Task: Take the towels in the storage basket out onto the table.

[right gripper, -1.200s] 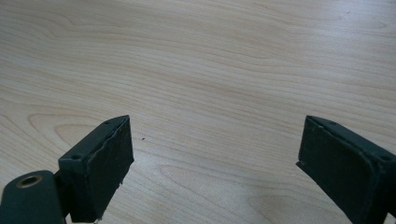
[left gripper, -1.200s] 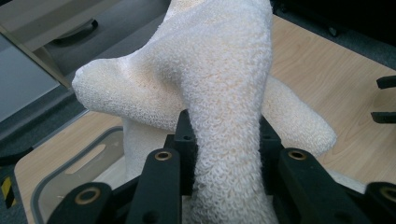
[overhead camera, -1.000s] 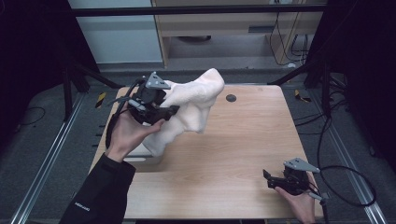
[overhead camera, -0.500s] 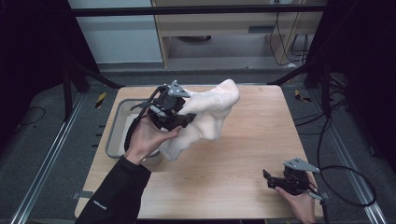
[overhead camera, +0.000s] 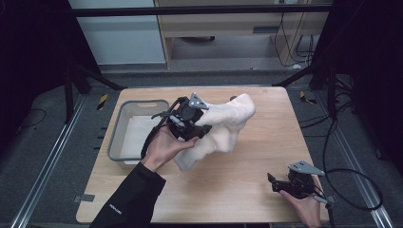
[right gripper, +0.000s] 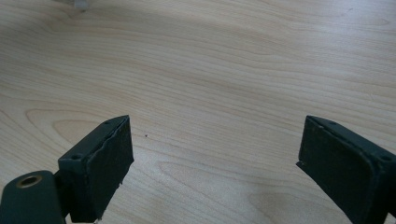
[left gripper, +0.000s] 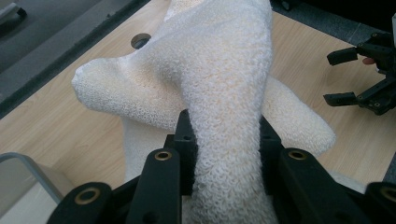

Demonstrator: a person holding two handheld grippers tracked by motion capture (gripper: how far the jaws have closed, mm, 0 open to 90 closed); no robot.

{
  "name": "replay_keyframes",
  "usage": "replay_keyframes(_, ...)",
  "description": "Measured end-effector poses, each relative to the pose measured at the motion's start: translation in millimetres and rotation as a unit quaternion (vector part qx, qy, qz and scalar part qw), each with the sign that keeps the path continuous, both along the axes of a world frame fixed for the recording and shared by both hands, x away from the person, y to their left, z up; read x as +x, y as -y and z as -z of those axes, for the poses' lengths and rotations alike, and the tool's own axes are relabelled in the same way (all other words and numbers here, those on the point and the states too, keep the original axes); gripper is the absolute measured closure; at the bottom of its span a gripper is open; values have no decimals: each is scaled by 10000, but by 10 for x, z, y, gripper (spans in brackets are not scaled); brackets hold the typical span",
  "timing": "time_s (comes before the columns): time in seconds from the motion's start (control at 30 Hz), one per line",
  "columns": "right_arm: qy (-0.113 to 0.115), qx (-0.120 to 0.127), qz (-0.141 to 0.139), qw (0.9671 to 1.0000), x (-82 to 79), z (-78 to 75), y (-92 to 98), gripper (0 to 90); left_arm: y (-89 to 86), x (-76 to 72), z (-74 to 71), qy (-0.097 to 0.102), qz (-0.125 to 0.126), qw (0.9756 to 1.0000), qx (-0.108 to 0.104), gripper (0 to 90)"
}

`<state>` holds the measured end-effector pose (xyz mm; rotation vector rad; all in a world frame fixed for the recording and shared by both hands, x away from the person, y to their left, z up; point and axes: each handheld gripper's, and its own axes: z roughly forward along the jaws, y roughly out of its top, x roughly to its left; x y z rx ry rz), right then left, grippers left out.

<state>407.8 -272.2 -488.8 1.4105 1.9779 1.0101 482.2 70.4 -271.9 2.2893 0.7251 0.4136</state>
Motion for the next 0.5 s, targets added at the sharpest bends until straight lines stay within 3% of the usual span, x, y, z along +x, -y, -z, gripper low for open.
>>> replay_keyframes(0.17, -22, 7, -1, 10000, -1, 1, -5, 99, 68, 18, 80, -92, 52, 9999, -3, 694)
replay_keyframes(0.5, -5, -8, -10, 10000, 1, 2, 9, 97, 270, 84, 390, -289, 227, 9990, 259, 693)
